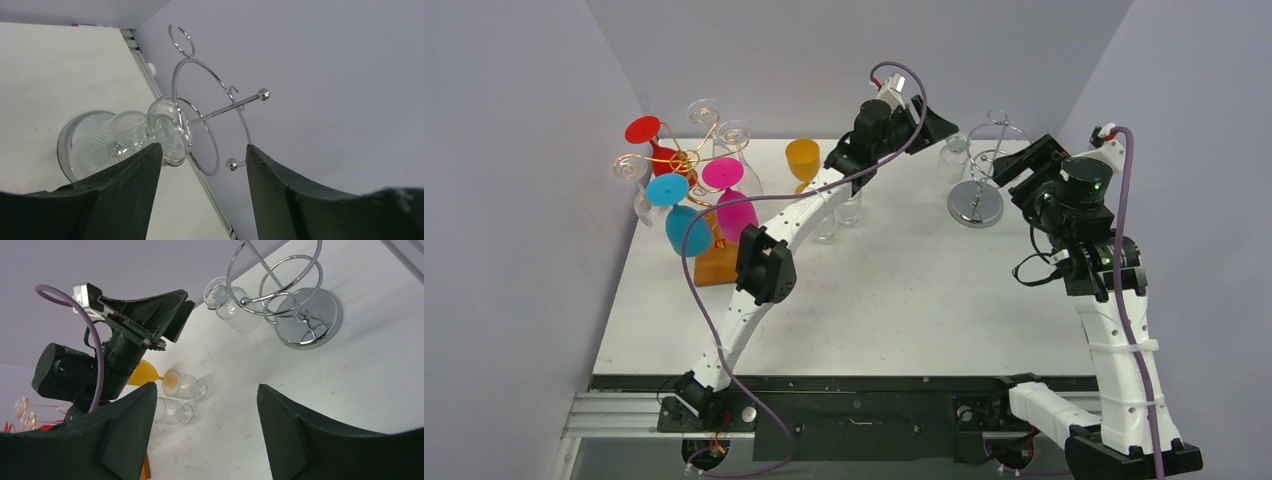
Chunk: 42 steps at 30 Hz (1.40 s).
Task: Take the wine glass off the wine glass rack
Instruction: Adjust the wine rack at the center of the board.
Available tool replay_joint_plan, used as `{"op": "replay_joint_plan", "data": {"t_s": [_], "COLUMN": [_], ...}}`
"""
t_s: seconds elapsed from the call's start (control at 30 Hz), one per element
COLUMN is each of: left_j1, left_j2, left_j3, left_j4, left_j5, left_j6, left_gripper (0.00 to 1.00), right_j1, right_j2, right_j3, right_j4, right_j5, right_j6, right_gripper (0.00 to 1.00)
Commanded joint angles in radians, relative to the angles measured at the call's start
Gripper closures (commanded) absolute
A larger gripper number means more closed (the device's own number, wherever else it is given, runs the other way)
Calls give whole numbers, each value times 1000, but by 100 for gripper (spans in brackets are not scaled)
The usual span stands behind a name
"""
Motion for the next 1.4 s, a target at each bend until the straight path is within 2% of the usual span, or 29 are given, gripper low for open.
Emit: {"op": "replay_joint_plan", "data": {"t_s": [0.0,0.37,1.03,1.37], "left_j1": [-12,-18,-29,-37], "left_j2": [31,40,92,109], "left_j3": [59,31,28,33], "left_j4": [143,155,194,217], "left_j5": [-36,-107,-130,-119], "left_j6": [-62,-73,-142,-188], "left_gripper": [43,47,49,55], "right_j1": [-9,-12,-23,-28], "right_j2": [-23,-37,-47,-52], "right_j3": [-4,-3,-14,-28], "right_j4": [10,-2,-3,1], "right_j5": [19,16,5,0], "right_j6": [-10,-15,-16,-14], "right_gripper": [31,31,31,31]}}
